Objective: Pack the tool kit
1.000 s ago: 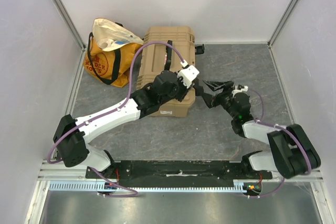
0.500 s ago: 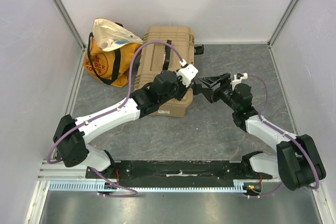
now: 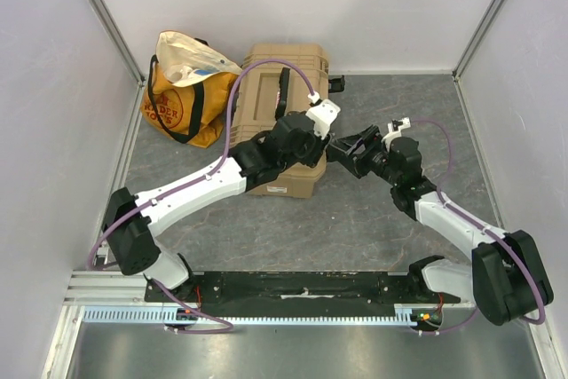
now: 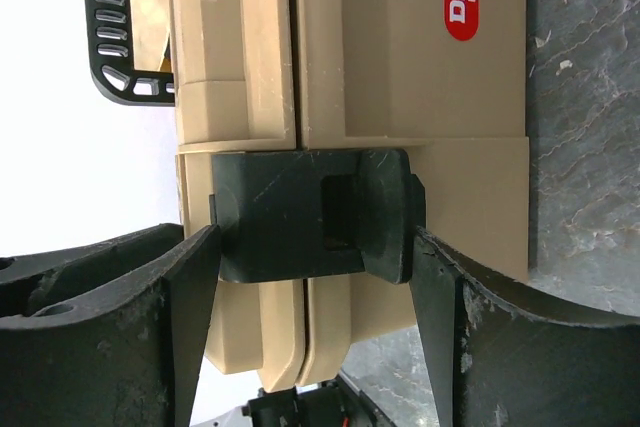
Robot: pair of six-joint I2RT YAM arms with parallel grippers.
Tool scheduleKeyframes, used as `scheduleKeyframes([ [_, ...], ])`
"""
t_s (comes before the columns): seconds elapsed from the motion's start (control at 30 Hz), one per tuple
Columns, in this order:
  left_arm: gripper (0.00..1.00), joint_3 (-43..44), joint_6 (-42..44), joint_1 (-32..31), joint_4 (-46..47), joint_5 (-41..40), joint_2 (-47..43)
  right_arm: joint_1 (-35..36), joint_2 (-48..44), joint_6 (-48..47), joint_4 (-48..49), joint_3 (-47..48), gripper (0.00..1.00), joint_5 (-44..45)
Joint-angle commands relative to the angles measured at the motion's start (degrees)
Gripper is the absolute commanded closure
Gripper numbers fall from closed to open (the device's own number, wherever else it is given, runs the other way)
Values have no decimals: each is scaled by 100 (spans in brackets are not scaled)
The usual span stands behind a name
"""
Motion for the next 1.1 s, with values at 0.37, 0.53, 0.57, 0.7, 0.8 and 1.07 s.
scheduleKeyframes([
  [0.37,47,204,-806,56,-1352,-691,750,300,540,-895,-449,280,20,-85],
  [0.53,47,292,-832,56,-1449,-709,839,335,575,-1071,-554,148,16,3],
  [0.57,47,301,-832,74,-1458,-709,856,343,576,-1080,-554,95,16,38],
  [0.7,47,345,-867,65,-1502,-753,883,352,514,-1124,-615,-28,13,143],
  [0.8,47,380,-885,47,-1528,-779,874,361,435,-1203,-791,-72,10,266],
  [1.07,46,556,-903,56,-1625,-709,874,361,-135,-1519,-1555,85,2,758],
])
